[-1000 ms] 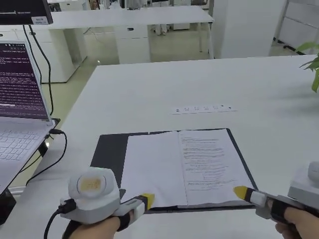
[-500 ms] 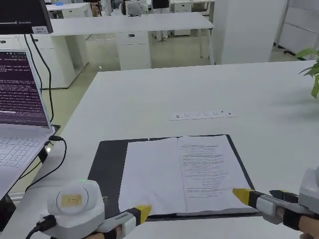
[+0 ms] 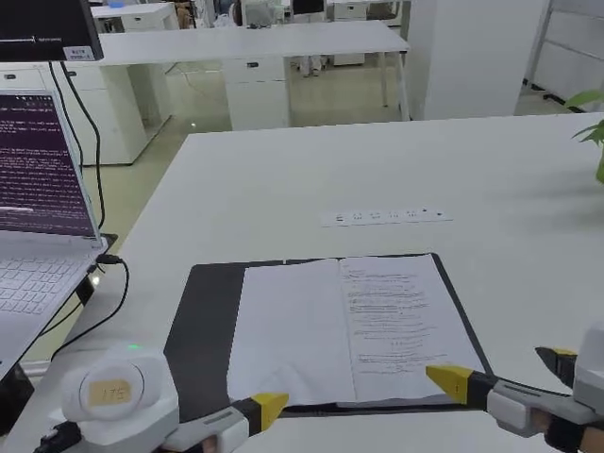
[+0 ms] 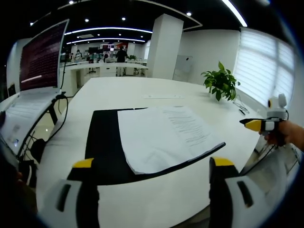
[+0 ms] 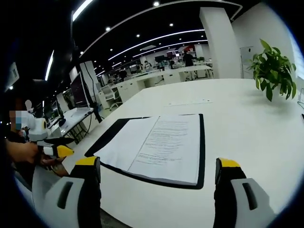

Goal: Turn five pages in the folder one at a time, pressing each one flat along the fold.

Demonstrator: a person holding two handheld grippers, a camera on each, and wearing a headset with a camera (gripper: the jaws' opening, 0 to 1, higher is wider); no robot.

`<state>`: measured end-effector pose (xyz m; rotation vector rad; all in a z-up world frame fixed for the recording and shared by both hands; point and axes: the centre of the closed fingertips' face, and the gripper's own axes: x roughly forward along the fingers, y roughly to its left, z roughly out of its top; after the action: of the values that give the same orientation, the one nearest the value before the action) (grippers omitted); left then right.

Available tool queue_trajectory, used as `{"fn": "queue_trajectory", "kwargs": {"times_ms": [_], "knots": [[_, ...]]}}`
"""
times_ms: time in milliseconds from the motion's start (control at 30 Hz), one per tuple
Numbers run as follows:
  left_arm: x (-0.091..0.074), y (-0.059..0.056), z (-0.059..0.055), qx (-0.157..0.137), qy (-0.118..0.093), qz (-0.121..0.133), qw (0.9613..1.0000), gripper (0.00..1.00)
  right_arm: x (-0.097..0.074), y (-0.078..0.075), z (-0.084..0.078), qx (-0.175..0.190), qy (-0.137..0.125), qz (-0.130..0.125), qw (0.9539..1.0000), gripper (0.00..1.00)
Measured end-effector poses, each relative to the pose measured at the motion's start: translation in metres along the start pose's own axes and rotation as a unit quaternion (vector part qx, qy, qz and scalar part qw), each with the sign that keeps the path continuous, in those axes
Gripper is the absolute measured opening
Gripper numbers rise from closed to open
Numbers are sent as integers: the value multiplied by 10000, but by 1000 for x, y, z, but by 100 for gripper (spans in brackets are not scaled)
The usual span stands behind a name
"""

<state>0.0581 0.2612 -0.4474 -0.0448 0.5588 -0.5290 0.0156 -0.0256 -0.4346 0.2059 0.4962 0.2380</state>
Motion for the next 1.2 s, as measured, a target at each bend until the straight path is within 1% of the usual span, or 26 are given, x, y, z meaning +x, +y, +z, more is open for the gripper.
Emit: {"fn": "queue_trajectory", "kwargs": {"times_ms": [67,133,267,367,500,667,700,767,833,867,933,967,1100,1167,1200], "knots": [[-2,1,0,65,11,34,10000,99,-1,-1,0,7,4,-6,10000,100],[-4,2,1,197,-16,71,9998,99,-2,-2,-1,-34,11,-17,10000,100],[-5,2,-1,235,14,64,9997,99,-4,-1,-1,18,1,4,10000,100],[-5,2,0,254,0,81,9996,99,-6,-1,0,-24,-36,10,10000,100],[-4,-1,2,287,-9,70,9996,99,-7,-1,0,-23,-33,26,10000,100],[5,-10,5,356,17,-20,9994,99,-9,-5,0,81,-84,11,9999,100],[8,-13,6,382,43,-51,9992,97,-10,-5,0,95,-97,12,9999,100],[14,-22,6,465,101,-158,9987,92,-11,-7,-1,95,-88,-3,9999,100],[23,-33,9,542,117,-281,9981,91,-13,-9,-2,115,-117,4,9999,100],[29,-42,10,576,137,-377,9975,90,-13,-10,-2,125,-116,-6,9999,100],[37,-53,11,673,166,-493,9964,86,-15,-10,-3,118,-118,-10,9999,100],[43,-62,12,717,182,-590,9955,84,-16,-11,-3,120,-125,-14,9998,99],[63,-91,15,833,224,-842,9927,82,-19,-15,-1,173,-166,-29,9997,99],[71,-104,14,913,286,-950,9909,80,-19,-18,0,171,-180,-37,9997,99],[76,-107,13,935,281,-982,9904,79,-19,-19,1,179,-188,-43,9997,99]]}}
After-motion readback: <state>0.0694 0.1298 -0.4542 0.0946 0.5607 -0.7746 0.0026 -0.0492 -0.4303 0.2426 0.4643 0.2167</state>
